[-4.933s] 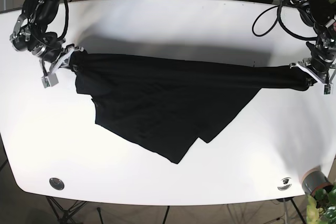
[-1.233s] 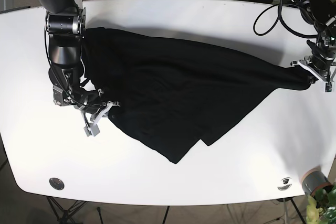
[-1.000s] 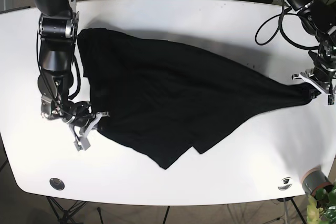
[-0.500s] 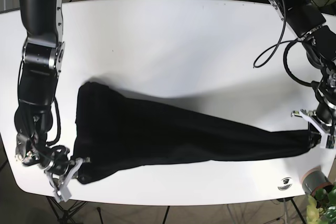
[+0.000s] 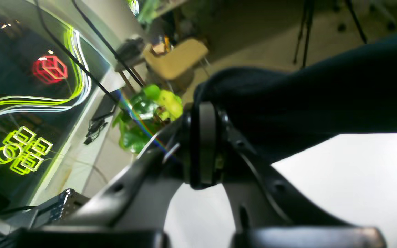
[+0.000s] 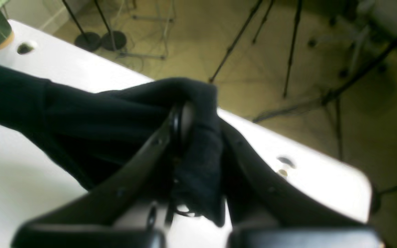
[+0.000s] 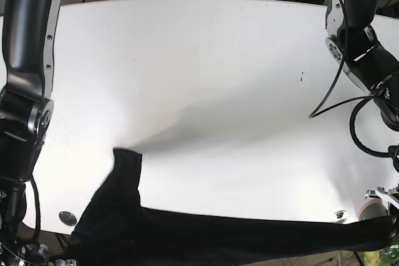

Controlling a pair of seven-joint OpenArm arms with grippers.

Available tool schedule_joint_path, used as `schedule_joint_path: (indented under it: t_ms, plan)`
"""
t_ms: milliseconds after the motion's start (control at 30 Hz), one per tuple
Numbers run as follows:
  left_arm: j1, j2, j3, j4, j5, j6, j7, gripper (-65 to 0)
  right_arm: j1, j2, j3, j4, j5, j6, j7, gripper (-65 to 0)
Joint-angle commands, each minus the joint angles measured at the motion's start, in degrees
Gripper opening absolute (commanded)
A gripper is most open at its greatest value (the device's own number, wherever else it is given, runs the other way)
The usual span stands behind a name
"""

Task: Fold the T-shirt properly
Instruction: 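Lift the shirt with both grippers, swing it and lay it down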

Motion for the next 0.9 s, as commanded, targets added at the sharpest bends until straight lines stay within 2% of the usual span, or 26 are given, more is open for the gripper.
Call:
schedule_joint_path:
  t_ms: [0,100,300,467,633,867]
  plan:
    - [-1.37,-0.95,-0.33,-1.14,0.35,0.37,-0.60,-65.0,2.43,1.28,0.23,1.00,1.15,-0.27,-0.34,-63.1]
    - [0.39,-0.95,-0.60,-1.93,0.18,0.37,-0.60,-65.0,1.20,2.68,0.23,1.00,4.76,-0.27,-1.66,-63.1]
    - [8.57,-0.59,-3.50,-2.11,-0.09,0.37,-0.69,-65.0,-10.41,6.11,3.93,1.00,15.04,-0.79,-1.66,-63.1]
    - [15.07,-0.42,-3.50,-3.69,-0.26,0.29,-1.57,-65.0,-20.34,6.82,7.00,3.99,18.21,-0.79,-1.66,-63.1]
    - [23.95,1.69,-7.01,-4.40,-0.26,0.29,-7.90,-65.0,-34.49,5.58,12.63,14.19,19.35,-0.88,-1.66,-63.1]
    - [31.86,1.96,-8.33,-5.89,-0.26,0.29,-8.43,-65.0,-50.32,2.86,17.11,22.71,18.12,-0.88,-1.66,-63.1]
